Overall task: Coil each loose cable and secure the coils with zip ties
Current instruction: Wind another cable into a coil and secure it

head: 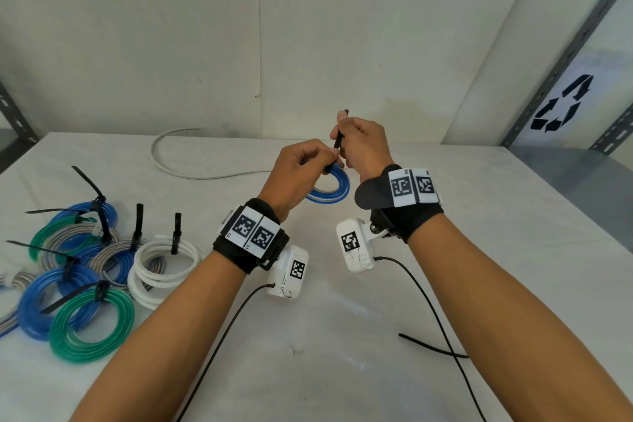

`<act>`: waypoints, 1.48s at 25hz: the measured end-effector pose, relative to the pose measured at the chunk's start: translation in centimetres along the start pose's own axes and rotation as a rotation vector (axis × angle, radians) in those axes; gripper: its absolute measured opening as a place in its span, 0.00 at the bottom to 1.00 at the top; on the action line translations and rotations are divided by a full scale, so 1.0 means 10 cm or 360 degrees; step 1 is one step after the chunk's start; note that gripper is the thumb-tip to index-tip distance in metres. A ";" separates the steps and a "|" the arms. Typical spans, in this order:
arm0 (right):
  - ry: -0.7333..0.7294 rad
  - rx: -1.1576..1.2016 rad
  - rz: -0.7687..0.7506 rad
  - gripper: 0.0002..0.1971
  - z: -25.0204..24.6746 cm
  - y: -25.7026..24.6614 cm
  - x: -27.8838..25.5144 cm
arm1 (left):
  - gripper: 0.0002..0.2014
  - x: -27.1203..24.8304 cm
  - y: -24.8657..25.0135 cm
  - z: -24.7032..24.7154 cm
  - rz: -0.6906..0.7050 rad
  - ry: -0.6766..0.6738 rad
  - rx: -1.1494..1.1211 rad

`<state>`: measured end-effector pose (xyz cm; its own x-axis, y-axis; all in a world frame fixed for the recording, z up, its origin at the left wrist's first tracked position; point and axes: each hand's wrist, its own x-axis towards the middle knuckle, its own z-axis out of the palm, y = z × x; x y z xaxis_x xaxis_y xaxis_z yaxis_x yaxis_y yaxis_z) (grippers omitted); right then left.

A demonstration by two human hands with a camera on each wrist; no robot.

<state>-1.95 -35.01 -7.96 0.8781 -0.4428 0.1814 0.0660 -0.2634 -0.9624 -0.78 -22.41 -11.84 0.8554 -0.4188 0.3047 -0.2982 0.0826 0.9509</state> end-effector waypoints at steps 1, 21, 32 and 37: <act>0.0034 -0.0025 0.0029 0.23 0.02 0.02 0.01 | 0.11 0.00 0.00 0.02 0.0007 0.0036 -0.0022; -0.0052 0.0081 0.0179 0.21 0.12 0.05 0.13 | 0.12 -0.01 0.03 -0.08 -0.0270 0.0170 -0.0128; -0.0664 0.0243 -0.0001 0.10 -0.01 -0.10 -0.44 | 0.15 -0.46 0.29 -0.77 -0.0411 0.0249 -0.0369; -0.0951 0.0341 0.0163 0.14 -0.02 -0.21 -0.61 | 0.11 -0.78 0.38 -0.97 -0.0434 0.0243 -0.0447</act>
<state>-7.52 -31.91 -6.96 0.9936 0.1134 0.0023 0.0069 -0.0407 -0.9991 -4.54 -10.08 -10.07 0.9462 -0.3226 0.0239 0.0571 0.2394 0.9693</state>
